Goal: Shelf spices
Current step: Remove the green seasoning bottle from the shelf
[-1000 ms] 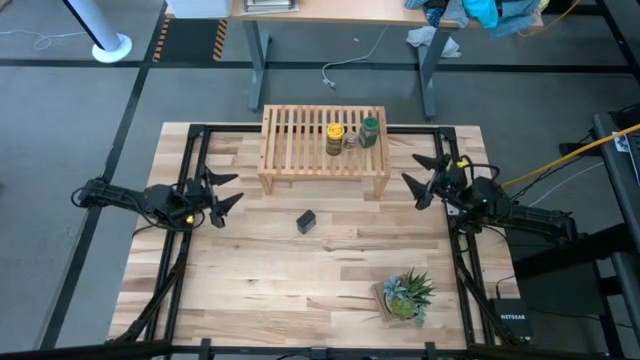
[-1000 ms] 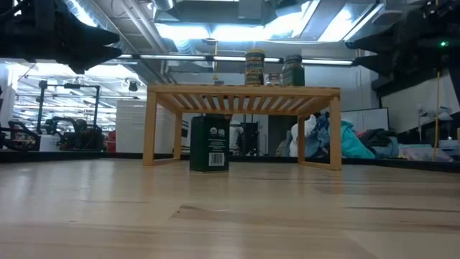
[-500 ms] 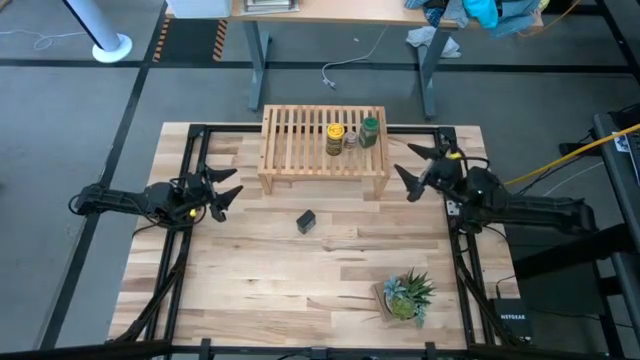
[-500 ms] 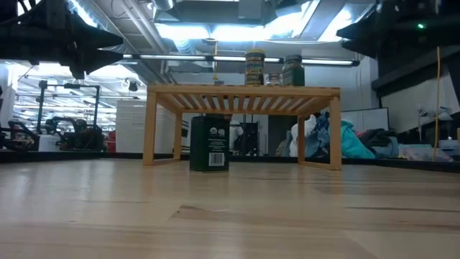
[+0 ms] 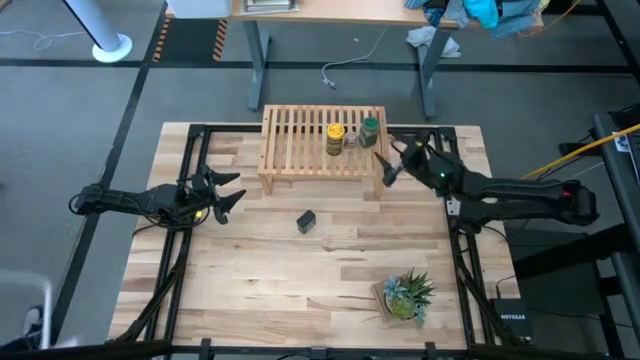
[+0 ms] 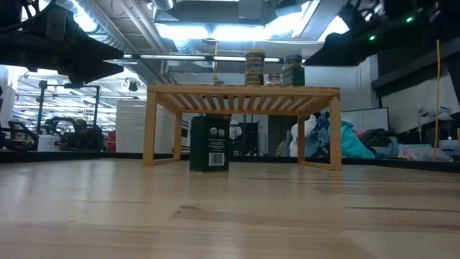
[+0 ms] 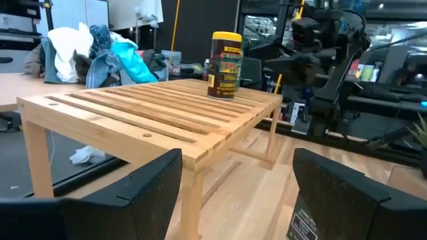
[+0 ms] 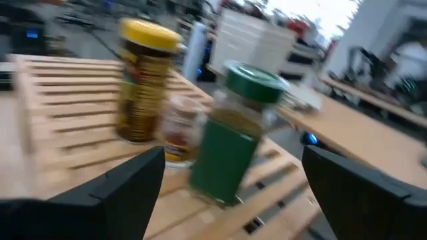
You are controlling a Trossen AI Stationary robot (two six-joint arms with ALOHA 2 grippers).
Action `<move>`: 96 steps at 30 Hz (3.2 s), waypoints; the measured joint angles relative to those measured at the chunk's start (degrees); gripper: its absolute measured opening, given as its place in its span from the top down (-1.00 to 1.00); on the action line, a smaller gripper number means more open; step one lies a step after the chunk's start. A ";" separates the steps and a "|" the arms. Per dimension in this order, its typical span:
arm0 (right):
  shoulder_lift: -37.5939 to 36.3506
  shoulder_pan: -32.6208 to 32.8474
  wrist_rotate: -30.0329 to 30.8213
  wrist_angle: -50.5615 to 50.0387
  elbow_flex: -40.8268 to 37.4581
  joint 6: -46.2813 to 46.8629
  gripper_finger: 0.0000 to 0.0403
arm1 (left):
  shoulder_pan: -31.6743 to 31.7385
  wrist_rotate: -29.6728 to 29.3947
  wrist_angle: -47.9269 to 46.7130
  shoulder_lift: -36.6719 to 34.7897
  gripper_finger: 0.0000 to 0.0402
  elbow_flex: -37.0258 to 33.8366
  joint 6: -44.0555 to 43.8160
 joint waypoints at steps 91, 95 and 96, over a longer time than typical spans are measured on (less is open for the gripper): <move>-10.34 -8.87 -20.20 -13.24 1.26 20.69 0.00 | -0.14 0.00 -0.15 0.11 -0.39 0.02 -0.14; -15.34 -8.87 -23.74 -18.92 1.26 22.47 0.00 | -0.14 0.00 -0.17 0.11 -0.39 0.02 -0.19; -16.34 -8.87 -24.80 -20.03 1.26 22.98 0.00 | -0.14 0.00 -0.16 0.11 -0.39 0.01 -0.19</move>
